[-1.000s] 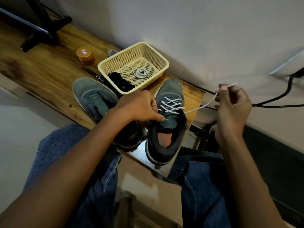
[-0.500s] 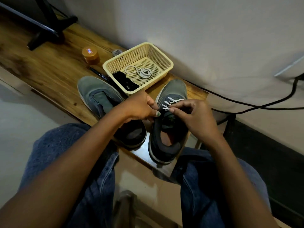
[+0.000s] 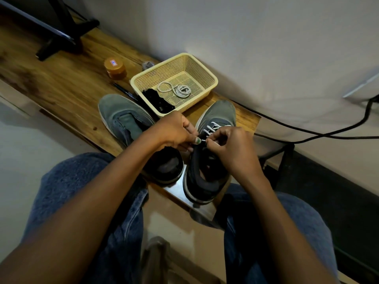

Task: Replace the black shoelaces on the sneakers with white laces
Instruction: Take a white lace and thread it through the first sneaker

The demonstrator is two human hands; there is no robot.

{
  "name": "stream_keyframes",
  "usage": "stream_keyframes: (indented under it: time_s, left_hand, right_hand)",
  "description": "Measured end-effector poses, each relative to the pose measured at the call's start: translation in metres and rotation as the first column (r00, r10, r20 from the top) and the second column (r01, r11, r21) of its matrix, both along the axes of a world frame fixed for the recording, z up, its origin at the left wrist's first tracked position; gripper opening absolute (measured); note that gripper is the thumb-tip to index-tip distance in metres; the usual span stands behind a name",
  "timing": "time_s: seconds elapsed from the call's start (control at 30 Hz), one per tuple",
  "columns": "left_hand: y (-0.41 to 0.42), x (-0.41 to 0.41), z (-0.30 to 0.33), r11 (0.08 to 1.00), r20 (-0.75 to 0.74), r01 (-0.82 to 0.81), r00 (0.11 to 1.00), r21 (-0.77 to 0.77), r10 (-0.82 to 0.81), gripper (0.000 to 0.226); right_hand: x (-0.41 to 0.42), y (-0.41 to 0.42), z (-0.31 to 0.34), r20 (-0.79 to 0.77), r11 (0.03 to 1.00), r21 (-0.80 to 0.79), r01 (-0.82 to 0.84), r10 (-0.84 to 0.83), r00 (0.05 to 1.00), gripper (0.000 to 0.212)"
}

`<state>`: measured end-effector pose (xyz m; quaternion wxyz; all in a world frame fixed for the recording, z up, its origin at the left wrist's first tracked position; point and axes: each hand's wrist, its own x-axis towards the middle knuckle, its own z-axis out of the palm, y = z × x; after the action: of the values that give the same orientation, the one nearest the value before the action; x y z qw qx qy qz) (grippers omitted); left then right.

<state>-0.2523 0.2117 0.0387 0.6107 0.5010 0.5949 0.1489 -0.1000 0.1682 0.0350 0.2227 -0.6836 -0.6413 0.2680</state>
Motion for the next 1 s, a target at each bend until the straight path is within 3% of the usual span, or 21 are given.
stream_keyframes:
  time_s: [1.0]
  left_hand:
    - [-0.0020, 0.0040, -0.0006, 0.999, -0.022, 0.009, 1.000, 0.041, -0.008, 0.010]
  right_hand:
    - [-0.0104, -0.0015, -0.0082, 0.171, 0.999, -0.008, -0.044, 0.045, 0.984, 0.005]
